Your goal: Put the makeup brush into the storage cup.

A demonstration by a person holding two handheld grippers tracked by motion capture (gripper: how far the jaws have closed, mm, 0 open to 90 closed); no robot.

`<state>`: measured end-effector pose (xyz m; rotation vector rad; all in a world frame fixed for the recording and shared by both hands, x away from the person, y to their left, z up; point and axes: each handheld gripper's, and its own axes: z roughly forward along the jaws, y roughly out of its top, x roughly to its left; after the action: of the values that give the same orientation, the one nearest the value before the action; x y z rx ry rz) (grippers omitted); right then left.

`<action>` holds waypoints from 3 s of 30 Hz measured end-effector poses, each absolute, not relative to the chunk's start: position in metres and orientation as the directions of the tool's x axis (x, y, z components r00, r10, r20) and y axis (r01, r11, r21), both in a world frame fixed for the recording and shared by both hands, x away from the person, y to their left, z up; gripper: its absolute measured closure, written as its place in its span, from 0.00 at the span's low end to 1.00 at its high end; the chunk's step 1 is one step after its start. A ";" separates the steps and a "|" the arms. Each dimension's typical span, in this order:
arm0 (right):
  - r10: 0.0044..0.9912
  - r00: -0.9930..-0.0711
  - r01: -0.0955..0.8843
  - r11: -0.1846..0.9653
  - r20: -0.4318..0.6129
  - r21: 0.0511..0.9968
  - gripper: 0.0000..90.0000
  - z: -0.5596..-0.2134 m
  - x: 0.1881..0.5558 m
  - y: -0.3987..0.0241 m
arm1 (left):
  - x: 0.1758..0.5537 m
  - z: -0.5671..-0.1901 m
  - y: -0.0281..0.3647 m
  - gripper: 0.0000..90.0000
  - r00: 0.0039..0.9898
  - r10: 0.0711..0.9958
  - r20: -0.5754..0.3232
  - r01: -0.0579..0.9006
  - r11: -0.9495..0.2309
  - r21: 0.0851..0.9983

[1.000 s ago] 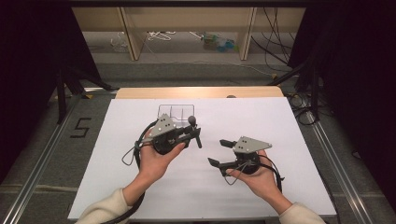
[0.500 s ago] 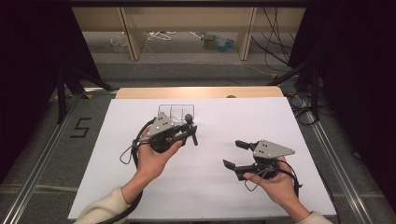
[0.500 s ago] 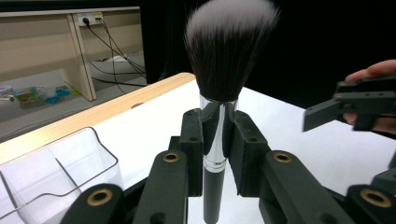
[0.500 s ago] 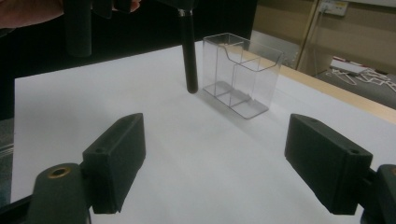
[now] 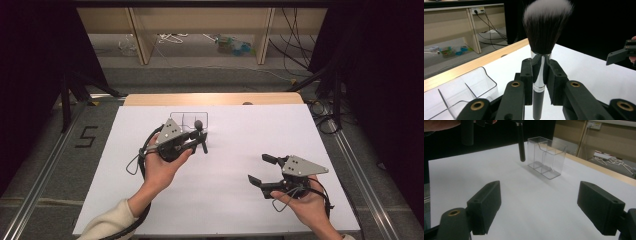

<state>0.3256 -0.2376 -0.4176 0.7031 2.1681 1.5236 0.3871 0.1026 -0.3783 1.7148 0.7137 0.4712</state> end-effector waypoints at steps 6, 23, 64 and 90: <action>0.608 -0.793 0.163 0.274 -0.039 0.948 0.22 -0.419 0.326 -0.238 | 0.388 -0.378 0.105 0.85 0.727 0.685 -0.044 0.205 -0.155 0.966; 0.613 -0.789 0.169 0.274 -0.037 0.947 0.22 -0.421 0.327 -0.237 | 0.394 -0.375 0.106 0.85 0.699 0.715 -0.021 0.204 -0.172 0.964; 0.620 -0.784 0.185 0.275 -0.027 0.944 0.22 -0.423 0.329 -0.239 | 0.417 -0.366 0.099 0.85 0.682 0.731 0.010 0.208 -0.207 0.956; 0.619 -0.785 0.178 0.269 -0.029 0.946 0.22 -0.423 0.330 -0.239 | 0.427 -0.362 0.095 0.85 0.682 0.732 0.013 0.204 -0.207 0.957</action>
<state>0.3298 -0.2392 -0.4231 0.7218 2.1517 1.5254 0.4269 0.0950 -0.3616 1.7509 0.7521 0.5751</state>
